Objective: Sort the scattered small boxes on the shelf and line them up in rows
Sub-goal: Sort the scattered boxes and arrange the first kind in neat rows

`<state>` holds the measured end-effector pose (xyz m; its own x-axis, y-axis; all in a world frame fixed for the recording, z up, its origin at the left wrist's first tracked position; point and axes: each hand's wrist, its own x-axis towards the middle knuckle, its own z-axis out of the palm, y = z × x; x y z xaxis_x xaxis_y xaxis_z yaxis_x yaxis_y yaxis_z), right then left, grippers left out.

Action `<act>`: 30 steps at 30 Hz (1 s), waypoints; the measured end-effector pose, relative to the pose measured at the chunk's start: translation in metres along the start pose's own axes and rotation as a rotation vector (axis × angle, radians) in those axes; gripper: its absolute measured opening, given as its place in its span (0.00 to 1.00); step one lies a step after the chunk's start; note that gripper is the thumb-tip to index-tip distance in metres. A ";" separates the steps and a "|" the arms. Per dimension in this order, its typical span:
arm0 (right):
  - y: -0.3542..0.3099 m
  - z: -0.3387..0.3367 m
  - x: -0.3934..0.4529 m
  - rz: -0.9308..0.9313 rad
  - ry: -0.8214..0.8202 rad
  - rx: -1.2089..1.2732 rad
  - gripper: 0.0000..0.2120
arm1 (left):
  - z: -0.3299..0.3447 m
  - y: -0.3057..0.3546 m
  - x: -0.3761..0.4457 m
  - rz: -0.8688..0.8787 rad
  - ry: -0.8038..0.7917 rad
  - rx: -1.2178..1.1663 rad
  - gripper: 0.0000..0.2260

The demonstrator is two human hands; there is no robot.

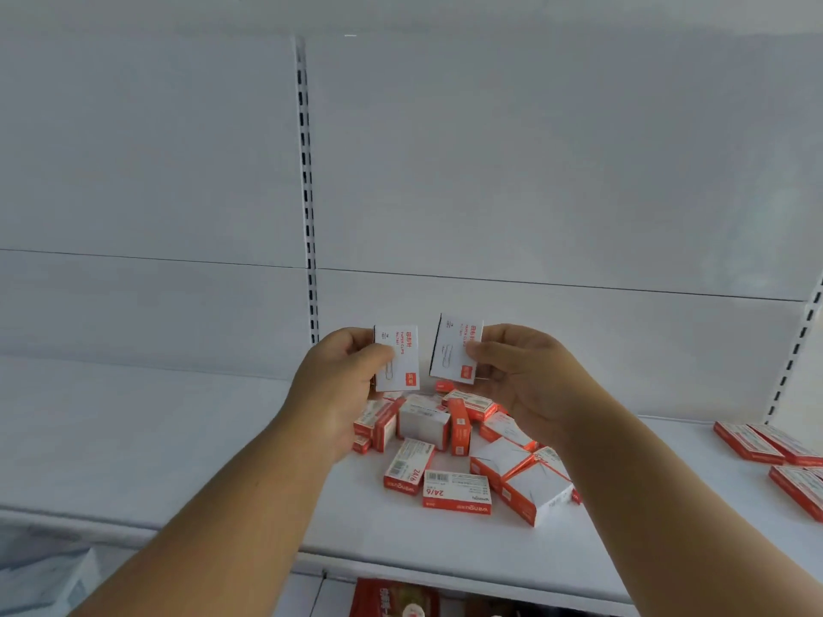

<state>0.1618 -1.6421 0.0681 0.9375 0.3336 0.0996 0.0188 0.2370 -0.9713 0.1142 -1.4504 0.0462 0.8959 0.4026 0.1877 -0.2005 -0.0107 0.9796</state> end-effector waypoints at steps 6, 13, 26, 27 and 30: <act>0.029 0.093 0.037 0.006 0.014 -0.112 0.09 | -0.095 -0.010 0.035 -0.027 0.015 0.077 0.07; 0.090 0.225 0.100 0.006 0.134 -0.259 0.07 | -0.232 -0.030 0.112 -0.076 -0.076 0.243 0.07; 0.137 0.290 0.159 0.244 0.361 -1.142 0.08 | -0.292 -0.059 0.203 -0.203 -0.403 0.730 0.07; 0.138 0.292 0.159 0.239 0.373 -1.237 0.09 | -0.293 -0.059 0.205 -0.181 -0.395 0.818 0.06; 0.143 0.295 0.157 0.176 0.442 -1.333 0.09 | -0.296 -0.057 0.208 -0.069 -0.341 1.004 0.09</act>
<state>0.2093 -1.2870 0.0088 0.9873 -0.0997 0.1240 -0.0316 -0.8866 -0.4615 0.1950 -1.0948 0.0082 0.9879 0.1543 -0.0127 0.1340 -0.8110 0.5696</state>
